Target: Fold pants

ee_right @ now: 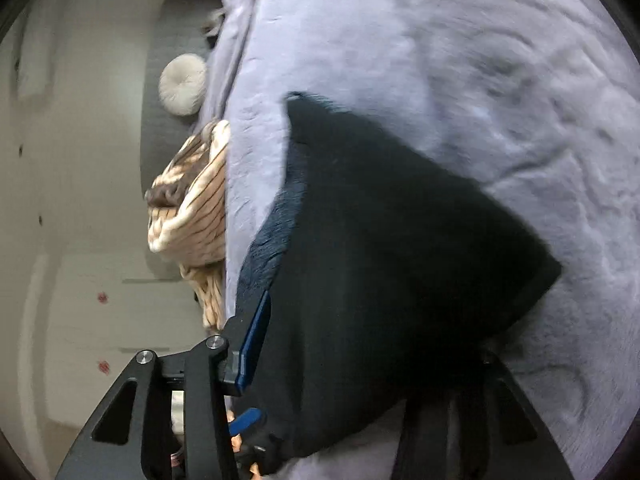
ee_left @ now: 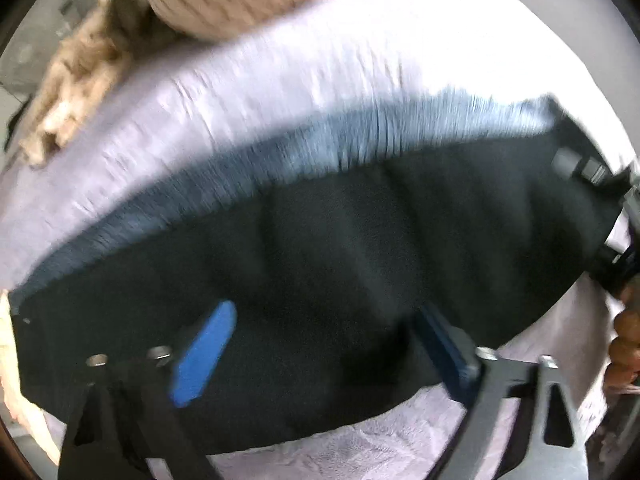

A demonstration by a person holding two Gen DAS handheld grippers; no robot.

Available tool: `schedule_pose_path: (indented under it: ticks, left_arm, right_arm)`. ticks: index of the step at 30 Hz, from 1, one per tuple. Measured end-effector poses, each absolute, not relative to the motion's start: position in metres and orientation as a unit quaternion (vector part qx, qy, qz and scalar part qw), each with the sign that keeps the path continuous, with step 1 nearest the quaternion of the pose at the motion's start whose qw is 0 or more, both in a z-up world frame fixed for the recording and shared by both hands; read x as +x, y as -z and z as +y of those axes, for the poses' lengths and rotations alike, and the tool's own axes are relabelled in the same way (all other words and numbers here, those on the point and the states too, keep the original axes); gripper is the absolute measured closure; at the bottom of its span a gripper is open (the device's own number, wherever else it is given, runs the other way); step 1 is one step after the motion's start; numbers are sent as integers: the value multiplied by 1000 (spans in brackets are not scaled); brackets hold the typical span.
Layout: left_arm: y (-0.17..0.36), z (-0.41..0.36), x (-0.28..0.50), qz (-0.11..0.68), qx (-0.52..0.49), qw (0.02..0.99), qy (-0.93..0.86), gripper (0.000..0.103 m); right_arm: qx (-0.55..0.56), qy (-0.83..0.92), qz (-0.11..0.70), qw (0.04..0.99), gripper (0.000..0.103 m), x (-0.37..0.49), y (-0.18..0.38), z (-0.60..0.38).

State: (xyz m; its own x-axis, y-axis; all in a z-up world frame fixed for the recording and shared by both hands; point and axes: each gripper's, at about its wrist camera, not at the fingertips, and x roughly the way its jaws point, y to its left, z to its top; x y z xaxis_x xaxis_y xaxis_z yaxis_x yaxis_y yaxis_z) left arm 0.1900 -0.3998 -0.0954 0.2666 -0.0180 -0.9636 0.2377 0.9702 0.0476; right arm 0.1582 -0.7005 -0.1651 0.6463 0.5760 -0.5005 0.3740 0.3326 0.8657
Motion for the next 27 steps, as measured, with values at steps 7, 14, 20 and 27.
schedule_pose_path:
  ticks: [7, 14, 20, 27]
  left_arm:
    - [93, -412, 221, 564, 50, 823, 48, 14]
    - [141, -414, 227, 570, 42, 819, 53, 8]
    - [125, -398, 236, 579, 12, 811, 77, 8]
    - [78, -318, 230, 543, -19, 837, 68, 8]
  right_arm:
    - [603, -87, 394, 688, 88, 154, 167, -701]
    - [559, -129, 382, 724, 88, 167, 123, -683]
    - [484, -142, 394, 768, 88, 178, 69, -647]
    - [314, -148, 419, 839, 88, 188, -8, -568]
